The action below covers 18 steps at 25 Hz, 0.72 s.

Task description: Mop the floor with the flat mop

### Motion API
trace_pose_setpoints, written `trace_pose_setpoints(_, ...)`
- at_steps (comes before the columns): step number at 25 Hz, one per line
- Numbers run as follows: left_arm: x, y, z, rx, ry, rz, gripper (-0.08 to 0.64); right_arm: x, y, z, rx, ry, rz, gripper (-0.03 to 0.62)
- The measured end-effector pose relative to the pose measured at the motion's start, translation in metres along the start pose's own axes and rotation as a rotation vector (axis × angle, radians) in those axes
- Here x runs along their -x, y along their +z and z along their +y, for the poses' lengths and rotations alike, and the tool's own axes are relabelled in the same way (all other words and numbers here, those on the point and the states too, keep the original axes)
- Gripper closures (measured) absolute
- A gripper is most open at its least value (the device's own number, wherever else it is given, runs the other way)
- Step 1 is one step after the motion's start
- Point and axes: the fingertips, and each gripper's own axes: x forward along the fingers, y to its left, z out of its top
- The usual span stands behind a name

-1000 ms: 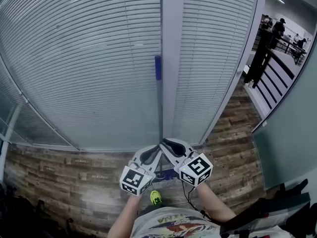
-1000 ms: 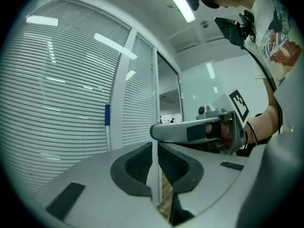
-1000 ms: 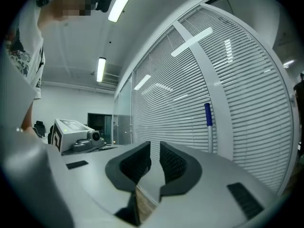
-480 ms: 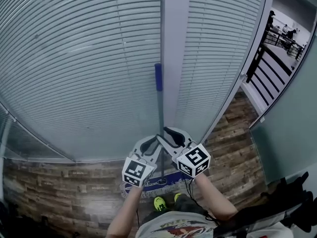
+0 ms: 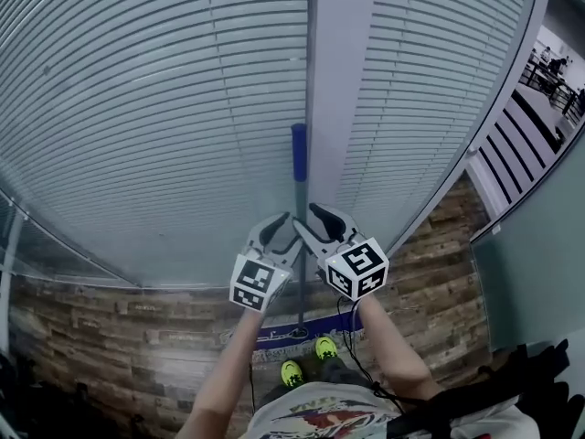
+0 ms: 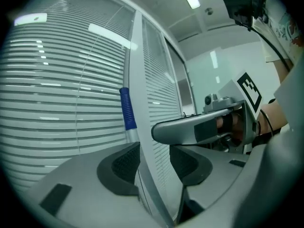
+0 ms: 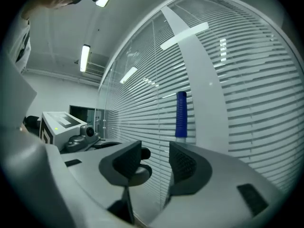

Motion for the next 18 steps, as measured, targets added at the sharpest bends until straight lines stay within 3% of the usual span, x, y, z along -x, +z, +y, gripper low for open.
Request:
trace_pose_setpoints(9,-0.089,-0.041,0.046,-0.006,0.075,0.02,0.362,-0.051,-0.03,-0.064,0.017,0.047,0.011,0.422)
trace_pose_setpoints(13,-0.088,-0.039,0.044,-0.016,0.073,0.022,0.391,-0.051,-0.024,-0.058,0.031,0.073,0.011,0.422)
trace_pose_setpoints(18,-0.06,-0.037,0.033,0.028,0.065,-0.023,0.408,-0.041,-0.002,-0.039,0.05,0.106,-0.036,0.422)
